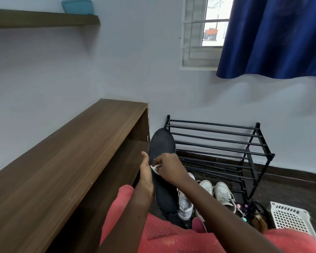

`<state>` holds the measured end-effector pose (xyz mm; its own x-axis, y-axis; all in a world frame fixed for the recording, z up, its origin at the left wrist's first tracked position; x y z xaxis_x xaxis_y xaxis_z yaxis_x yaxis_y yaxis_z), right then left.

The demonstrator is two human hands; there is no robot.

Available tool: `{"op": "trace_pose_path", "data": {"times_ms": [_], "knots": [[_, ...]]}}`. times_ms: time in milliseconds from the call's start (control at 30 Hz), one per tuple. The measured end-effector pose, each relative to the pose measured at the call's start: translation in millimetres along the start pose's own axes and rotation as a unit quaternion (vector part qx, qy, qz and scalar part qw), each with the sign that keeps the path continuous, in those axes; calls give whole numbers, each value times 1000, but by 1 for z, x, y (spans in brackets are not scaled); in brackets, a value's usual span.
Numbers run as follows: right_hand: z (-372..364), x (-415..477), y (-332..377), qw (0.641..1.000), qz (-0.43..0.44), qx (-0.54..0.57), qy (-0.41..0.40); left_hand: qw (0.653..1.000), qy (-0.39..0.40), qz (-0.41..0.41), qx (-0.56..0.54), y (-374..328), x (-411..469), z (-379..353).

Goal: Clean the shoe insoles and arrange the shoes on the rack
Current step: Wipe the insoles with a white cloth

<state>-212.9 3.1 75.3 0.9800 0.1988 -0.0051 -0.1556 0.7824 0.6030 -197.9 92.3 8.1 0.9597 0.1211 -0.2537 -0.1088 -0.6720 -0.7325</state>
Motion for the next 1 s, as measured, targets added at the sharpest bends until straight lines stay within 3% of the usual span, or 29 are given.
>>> {"op": "trace_pose_path", "data": {"times_ms": [133,533,700,1000], "knots": [[-2,-6,-3,1000,-8,16,6,1000,-12,-12,11,1,7,4],[15,44,-17,985,-41,45,-162,993,113,26,23,2,-14,-13],[9,32,-17,992,-36,30,-117,993,113,35,-12,1,-12,-9],[-8,11,-14,999,-4,-2,-49,999,21,48,3,2,2,0]]}}
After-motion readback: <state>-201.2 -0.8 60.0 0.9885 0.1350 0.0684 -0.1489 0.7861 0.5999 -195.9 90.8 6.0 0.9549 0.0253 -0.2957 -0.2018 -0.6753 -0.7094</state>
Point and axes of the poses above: each hand's wrist, its own x-axis towards the middle knuckle, its own z-axis out of the back of the hand, y = z × x, the point moved 1 cm from there along x, towards the middle knuckle, and after that the axes turned 11 degrees about -z, right-handed, at the moved point
